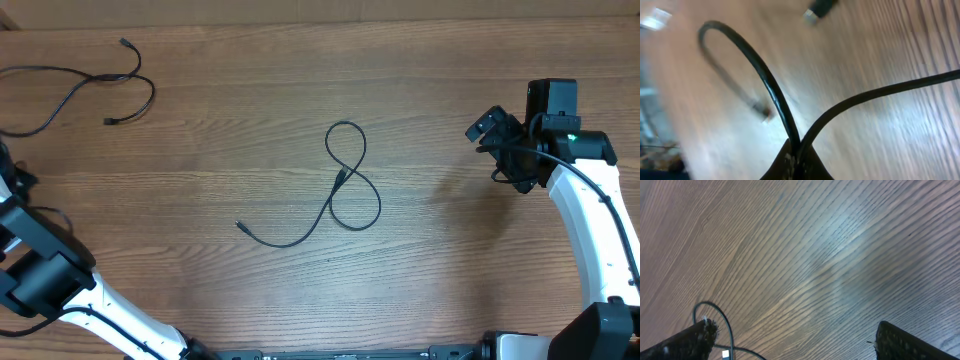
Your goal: Untangle cables
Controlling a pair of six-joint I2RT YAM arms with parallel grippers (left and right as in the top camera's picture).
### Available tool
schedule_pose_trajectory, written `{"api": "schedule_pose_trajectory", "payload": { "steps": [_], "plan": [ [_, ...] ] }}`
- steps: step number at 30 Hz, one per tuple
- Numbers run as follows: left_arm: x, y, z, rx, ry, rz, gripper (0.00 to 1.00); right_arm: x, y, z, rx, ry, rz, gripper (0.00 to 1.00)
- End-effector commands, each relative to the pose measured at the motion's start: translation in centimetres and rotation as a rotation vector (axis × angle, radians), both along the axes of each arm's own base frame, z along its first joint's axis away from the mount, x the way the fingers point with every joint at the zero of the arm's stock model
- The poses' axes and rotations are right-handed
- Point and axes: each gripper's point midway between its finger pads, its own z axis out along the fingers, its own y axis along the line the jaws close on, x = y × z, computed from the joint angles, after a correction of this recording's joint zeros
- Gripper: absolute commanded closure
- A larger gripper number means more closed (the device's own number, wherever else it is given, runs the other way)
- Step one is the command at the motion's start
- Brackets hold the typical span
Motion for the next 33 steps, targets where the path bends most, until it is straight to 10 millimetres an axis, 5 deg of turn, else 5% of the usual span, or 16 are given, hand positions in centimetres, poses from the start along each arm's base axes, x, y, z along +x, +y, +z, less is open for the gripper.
{"api": "schedule_pose_trajectory", "payload": {
  "steps": [1, 17, 19, 22, 26, 33],
  "plan": [
    [-1.6, 2.1, 2.4, 0.139, 0.104, 0.017, 0.96, 0.1, -0.4, 0.6, -0.01, -0.02, -0.009, 0.0],
    [0.5, 3.5, 1.0, 0.148, 0.075, -0.122, 0.96, 0.1, -0.4, 0.6, -0.01, -0.02, -0.009, 0.0],
    [0.9, 3.9, 1.1, 0.156, 0.076, -0.154, 0.81, 0.1, -0.4, 0.6, -0.01, -0.02, -0.009, 0.0],
    [1.0, 4.0, 1.1, 0.157, 0.079, -0.168, 0.79, 0.1, -0.4, 0.6, -0.01, -0.02, -0.009, 0.0],
    [1.0, 4.1, 0.4, 0.146, 0.075, -0.161, 0.39, 0.1, -0.4, 0.6, -0.01, -0.02, -0.009, 0.0],
    [7.3, -0.8, -2.5, -0.155, -0.297, -0.272, 0.38, 0.1, -0.4, 0.6, -0.01, -0.02, -0.009, 0.0]
  ]
}}
